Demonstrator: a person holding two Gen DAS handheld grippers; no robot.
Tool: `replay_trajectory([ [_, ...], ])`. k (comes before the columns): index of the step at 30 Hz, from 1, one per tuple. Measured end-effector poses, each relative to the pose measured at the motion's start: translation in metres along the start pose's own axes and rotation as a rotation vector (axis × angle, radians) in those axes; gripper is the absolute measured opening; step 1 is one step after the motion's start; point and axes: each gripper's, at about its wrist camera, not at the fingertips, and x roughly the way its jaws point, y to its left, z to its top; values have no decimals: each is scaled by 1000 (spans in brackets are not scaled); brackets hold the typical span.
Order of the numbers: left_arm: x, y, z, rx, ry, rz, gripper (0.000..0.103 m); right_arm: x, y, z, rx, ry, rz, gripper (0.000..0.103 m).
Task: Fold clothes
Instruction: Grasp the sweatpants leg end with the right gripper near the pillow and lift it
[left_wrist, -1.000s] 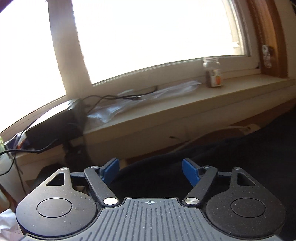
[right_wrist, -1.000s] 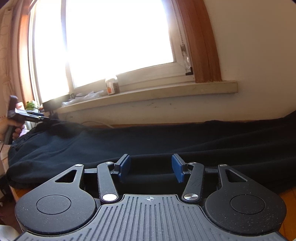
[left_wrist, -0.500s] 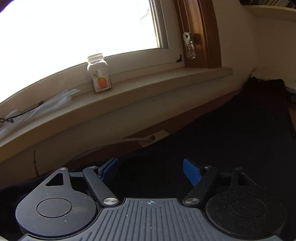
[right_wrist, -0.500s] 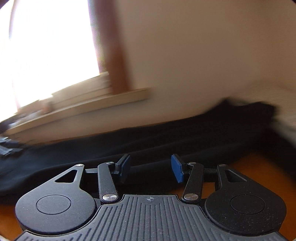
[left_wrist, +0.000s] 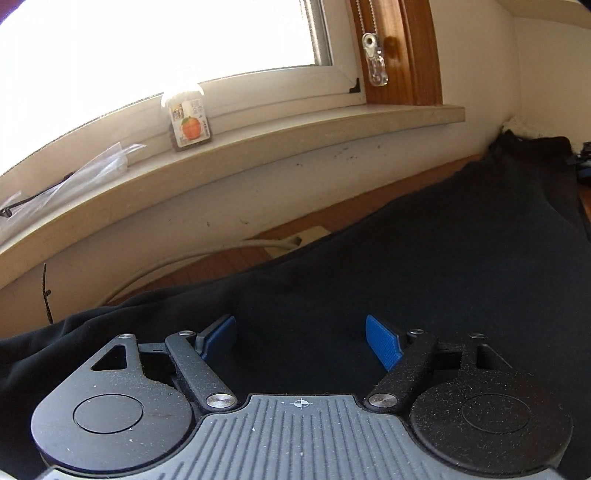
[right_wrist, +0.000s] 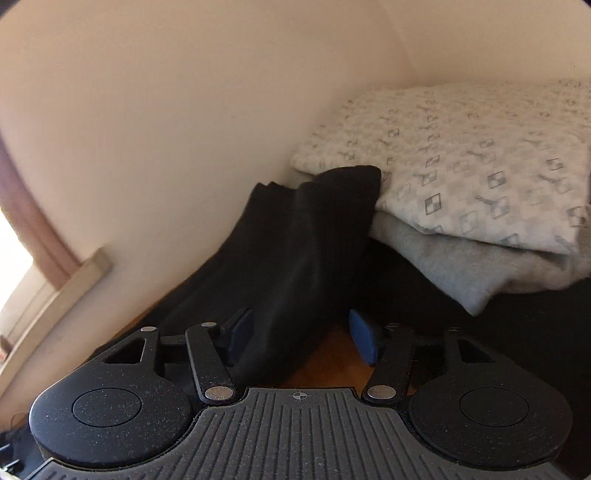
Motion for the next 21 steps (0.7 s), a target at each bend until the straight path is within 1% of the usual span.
replay_trajectory([
  [3, 0, 3, 0, -15, 6, -11, 80, 6, 11, -1, -31, -9, 7, 58],
  [6, 0, 3, 0, -22, 7, -13, 80, 6, 26, -4, -82, -17, -17, 57],
  [8, 0, 3, 0, -20, 7, -11, 80, 10, 33, -4, -113, -21, -39, 55],
  [9, 0, 3, 0, -19, 9, -11, 80, 13, 33, -3, -116, -26, -60, 51],
  [10, 0, 3, 1, -20, 11, -12, 80, 13, 33, -2, -123, -46, -74, 41],
  [11, 1, 3, 1, -21, 12, -13, 80, 12, 34, -1, -135, -69, -74, 27],
  [12, 1, 3, 1, -23, 13, -13, 80, 11, 35, -1, -155, -82, -67, 19],
  [13, 1, 3, 1, -24, 13, -13, 80, 11, 38, 0, -179, -88, -60, 16],
  [15, 1, 3, 1, -23, 15, -13, 80, 10, 44, 1, -228, -98, -46, 16],
  [16, 1, 3, 1, -24, 17, -13, 80, 11, 46, 2, -242, -92, -48, 21],
  [18, 1, 3, 1, -24, 19, -13, 80, 16, 49, 6, -249, -61, -66, 35],
  [19, 2, 3, 1, -24, 19, -14, 80, 19, 49, 7, -252, -49, -72, 47],
  [21, 2, 3, 1, -22, 19, -13, 80, 25, 49, 10, -259, -37, -88, 47],
])
